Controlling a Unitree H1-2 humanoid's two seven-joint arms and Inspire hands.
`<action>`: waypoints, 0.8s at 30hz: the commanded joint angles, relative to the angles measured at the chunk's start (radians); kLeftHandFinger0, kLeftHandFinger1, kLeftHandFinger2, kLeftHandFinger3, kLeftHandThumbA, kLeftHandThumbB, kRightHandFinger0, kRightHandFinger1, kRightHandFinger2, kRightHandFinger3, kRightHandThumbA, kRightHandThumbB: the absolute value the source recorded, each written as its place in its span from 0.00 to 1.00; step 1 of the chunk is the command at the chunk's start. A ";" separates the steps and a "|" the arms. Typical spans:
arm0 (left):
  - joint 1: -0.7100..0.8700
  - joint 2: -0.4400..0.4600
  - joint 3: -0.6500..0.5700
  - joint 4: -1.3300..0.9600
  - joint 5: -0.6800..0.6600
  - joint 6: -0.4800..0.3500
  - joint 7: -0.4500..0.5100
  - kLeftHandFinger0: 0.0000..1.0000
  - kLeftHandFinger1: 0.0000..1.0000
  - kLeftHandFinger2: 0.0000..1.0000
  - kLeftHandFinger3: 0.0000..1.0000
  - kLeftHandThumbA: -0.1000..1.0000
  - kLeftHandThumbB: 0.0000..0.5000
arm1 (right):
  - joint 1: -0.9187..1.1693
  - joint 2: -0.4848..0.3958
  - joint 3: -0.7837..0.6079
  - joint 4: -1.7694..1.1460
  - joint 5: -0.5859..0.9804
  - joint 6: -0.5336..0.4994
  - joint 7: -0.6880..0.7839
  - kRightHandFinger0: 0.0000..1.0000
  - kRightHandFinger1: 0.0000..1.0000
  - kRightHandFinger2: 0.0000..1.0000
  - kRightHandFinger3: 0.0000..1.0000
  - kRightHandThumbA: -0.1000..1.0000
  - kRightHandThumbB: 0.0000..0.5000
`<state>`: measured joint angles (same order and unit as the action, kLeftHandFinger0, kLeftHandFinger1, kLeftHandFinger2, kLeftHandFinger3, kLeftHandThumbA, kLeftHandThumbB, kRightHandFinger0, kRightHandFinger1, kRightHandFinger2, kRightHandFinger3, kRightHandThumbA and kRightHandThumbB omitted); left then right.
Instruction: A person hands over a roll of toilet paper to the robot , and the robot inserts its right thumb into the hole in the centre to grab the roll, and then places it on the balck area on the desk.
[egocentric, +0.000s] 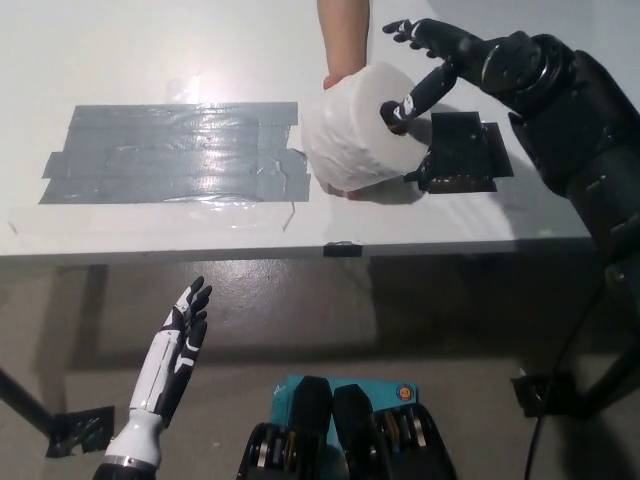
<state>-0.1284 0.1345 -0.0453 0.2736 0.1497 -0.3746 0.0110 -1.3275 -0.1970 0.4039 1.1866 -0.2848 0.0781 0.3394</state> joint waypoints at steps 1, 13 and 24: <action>-0.019 0.011 0.001 -0.026 0.006 -0.041 0.000 1.00 1.00 1.00 1.00 0.97 0.33 | -0.049 0.011 -0.024 0.023 -0.013 -0.075 -0.091 1.00 1.00 1.00 1.00 1.00 0.94; -0.021 0.013 0.001 -0.030 0.003 -0.034 -0.005 1.00 1.00 1.00 1.00 0.97 0.33 | -0.043 0.029 -0.012 0.096 -0.042 -0.126 -0.149 1.00 1.00 1.00 1.00 1.00 0.97; -0.019 0.010 0.001 -0.035 0.007 -0.028 -0.001 1.00 1.00 1.00 1.00 0.97 0.36 | -0.030 0.032 0.009 0.127 -0.074 -0.158 -0.190 1.00 1.00 1.00 1.00 1.00 0.99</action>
<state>-0.1295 0.1346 -0.0453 0.2717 0.1517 -0.3746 0.0108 -1.3150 -0.1673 0.4102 1.3117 -0.3332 -0.0239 0.2060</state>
